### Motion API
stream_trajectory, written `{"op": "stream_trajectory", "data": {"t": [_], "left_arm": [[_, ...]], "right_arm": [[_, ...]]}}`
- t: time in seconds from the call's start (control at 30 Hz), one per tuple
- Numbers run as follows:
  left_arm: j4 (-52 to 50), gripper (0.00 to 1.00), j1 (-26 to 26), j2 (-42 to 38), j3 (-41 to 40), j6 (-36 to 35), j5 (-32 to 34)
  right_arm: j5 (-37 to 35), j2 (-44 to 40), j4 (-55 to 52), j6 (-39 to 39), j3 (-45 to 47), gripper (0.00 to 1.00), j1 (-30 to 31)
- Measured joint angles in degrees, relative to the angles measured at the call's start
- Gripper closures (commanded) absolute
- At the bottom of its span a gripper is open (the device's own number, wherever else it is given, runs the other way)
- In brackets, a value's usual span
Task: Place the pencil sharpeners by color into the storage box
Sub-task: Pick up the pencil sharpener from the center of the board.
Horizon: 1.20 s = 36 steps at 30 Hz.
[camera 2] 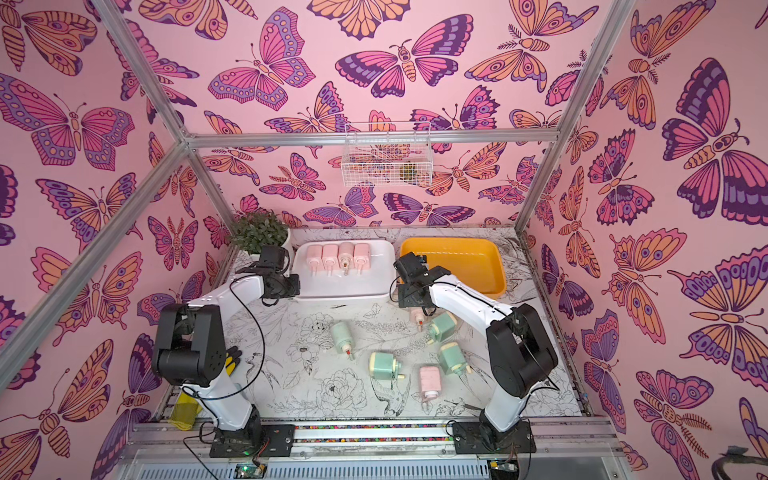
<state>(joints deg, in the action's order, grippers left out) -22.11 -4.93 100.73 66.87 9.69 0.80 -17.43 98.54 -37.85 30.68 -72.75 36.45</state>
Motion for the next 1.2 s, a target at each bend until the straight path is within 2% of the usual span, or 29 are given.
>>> {"op": "stream_trajectory", "data": {"t": [0.23,0.37,0.6,0.77,0.97,1.03,1.1,1.2], "left_arm": [[0.0,0.81,0.0,0.0,0.0,0.0,0.02],[0.09,0.81,0.0,0.0,-0.04,0.0,0.02],[0.13,0.81,0.0,0.0,-0.04,-0.02,0.02],[0.13,0.81,0.0,0.0,-0.07,-0.02,0.02],[0.15,0.81,0.0,0.0,-0.07,-0.02,0.02],[0.15,0.81,0.0,0.0,-0.07,-0.02,0.02],[0.15,0.81,0.0,0.0,-0.07,-0.02,0.02],[0.15,0.81,0.0,0.0,-0.07,-0.02,0.02]], "right_arm": [[2.36,1.31,0.44,0.02,0.0,0.19,-0.04],[3.52,2.08,0.72,0.31,0.0,0.31,-0.04],[3.08,3.63,1.79,1.07,0.42,0.31,-0.09],[2.84,4.59,2.08,1.03,0.42,0.36,-0.17],[3.13,4.59,2.08,0.74,0.39,0.57,-0.31],[3.63,4.37,1.92,0.37,0.42,0.75,-0.33],[4.44,4.0,1.44,-0.33,0.52,0.98,-0.37],[5.51,2.47,0.42,-1.22,0.61,1.0,-0.37]]}}
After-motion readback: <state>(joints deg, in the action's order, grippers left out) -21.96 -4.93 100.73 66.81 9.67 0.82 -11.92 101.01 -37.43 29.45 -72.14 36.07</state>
